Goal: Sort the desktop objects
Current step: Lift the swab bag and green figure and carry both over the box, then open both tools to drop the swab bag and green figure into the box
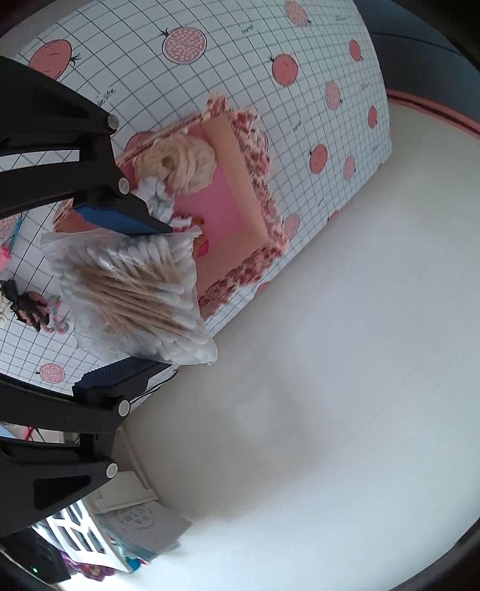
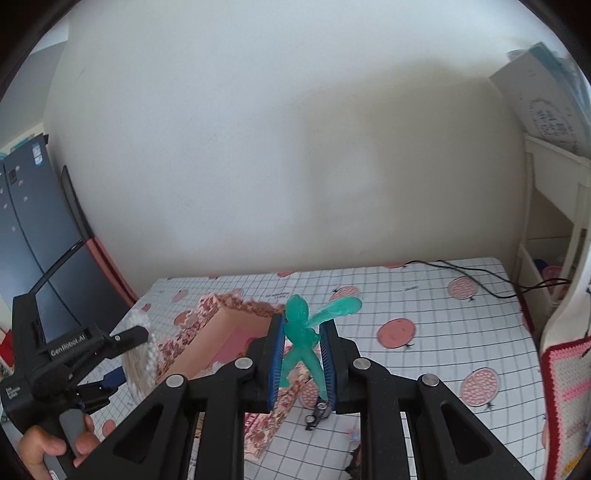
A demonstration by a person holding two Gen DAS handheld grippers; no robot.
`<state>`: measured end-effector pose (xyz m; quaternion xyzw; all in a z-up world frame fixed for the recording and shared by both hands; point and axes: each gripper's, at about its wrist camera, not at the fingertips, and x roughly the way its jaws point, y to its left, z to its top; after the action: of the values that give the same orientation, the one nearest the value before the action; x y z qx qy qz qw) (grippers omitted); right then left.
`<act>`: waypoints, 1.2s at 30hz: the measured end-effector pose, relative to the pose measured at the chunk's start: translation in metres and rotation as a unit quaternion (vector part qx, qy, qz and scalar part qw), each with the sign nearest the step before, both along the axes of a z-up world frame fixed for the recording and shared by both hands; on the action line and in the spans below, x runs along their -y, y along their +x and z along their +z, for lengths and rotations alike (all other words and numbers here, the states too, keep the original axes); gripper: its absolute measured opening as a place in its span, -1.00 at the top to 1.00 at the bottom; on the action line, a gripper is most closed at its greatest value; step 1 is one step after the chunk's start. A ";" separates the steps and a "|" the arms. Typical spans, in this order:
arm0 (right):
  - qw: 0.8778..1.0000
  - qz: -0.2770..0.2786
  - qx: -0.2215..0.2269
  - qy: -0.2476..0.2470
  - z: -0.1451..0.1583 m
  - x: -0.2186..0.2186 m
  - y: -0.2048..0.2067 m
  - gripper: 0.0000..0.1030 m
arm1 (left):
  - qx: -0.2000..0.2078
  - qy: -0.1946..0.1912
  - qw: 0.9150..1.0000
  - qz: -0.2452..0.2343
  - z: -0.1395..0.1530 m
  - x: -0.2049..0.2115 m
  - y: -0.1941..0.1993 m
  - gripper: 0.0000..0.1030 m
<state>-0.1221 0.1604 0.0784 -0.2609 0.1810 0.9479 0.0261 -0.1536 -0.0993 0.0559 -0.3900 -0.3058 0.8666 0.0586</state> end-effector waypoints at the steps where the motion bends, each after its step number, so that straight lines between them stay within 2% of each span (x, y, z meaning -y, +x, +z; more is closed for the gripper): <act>1: 1.000 0.006 0.002 0.001 -0.002 0.005 -0.003 0.60 | 0.001 0.005 1.000 0.005 -0.001 0.007 -0.001 -0.22; 9: 0.998 0.063 0.018 -0.008 -0.022 0.053 -0.030 0.60 | 0.006 0.028 0.999 0.028 -0.010 0.047 -0.005 -0.22; 19: 0.995 0.095 0.039 -0.004 -0.041 0.096 -0.051 0.60 | 0.021 0.026 0.997 0.070 -0.023 0.090 -0.010 -0.22; 36: 0.991 0.109 0.073 -0.013 -0.069 0.122 -0.075 0.59 | 0.069 0.019 0.996 0.050 -0.059 0.085 -0.028 -0.23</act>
<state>-0.1974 0.0385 0.0093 -0.3479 0.1614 0.9210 -0.0675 -0.1815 -0.1841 -0.0027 -0.4319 -0.3442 0.8337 0.0015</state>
